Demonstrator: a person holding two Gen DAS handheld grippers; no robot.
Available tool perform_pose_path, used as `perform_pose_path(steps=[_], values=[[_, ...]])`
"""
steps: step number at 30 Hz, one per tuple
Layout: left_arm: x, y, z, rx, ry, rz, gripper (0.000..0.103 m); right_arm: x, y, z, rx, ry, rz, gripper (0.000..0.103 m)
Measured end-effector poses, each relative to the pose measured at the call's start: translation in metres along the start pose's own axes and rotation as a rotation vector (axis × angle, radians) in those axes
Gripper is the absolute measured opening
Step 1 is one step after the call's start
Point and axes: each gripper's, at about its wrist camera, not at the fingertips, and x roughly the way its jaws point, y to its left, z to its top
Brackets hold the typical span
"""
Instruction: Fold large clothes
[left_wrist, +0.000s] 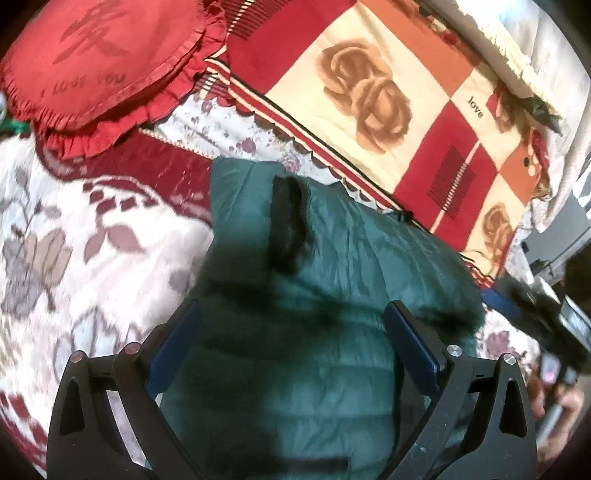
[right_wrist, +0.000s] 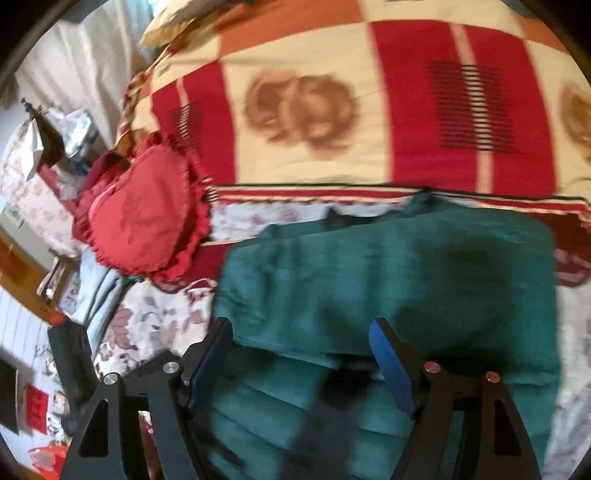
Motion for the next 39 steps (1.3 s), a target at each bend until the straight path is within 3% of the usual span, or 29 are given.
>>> perform_pose_path(steps=[8, 11, 13, 16, 22, 29, 34, 39], values=[[0.049, -0.014, 0.022, 0.003, 0.047, 0.066, 0.097, -0.047, -0.063, -0.001, 0.077, -0.062, -0.053, 0.076], [0.063, -0.021, 0.024, 0.012, 0.067, 0.060, 0.067, -0.057, -0.081, -0.001, 0.110, -0.076, -0.065, 0.077], [0.067, -0.028, 0.026, 0.035, 0.070, 0.080, 0.033, -0.059, -0.088, -0.001, 0.126, -0.080, -0.080, 0.077], [0.062, -0.036, 0.034, 0.069, 0.045, 0.082, 0.025, -0.061, -0.097, -0.001, 0.143, -0.081, -0.096, 0.077], [0.032, -0.034, 0.054, 0.113, -0.048, 0.085, 0.023, -0.051, -0.089, 0.005, 0.085, -0.074, -0.152, 0.077], [0.059, -0.002, 0.033, 0.071, 0.024, 0.154, 0.023, 0.010, -0.068, 0.007, 0.002, 0.017, -0.193, 0.067], [0.070, -0.006, 0.024, 0.106, 0.025, 0.187, 0.023, 0.062, -0.068, -0.010, -0.040, 0.103, -0.302, 0.067], [0.075, 0.000, 0.020, 0.080, 0.026, 0.177, 0.024, 0.067, -0.071, -0.018, -0.059, 0.084, -0.331, 0.067]])
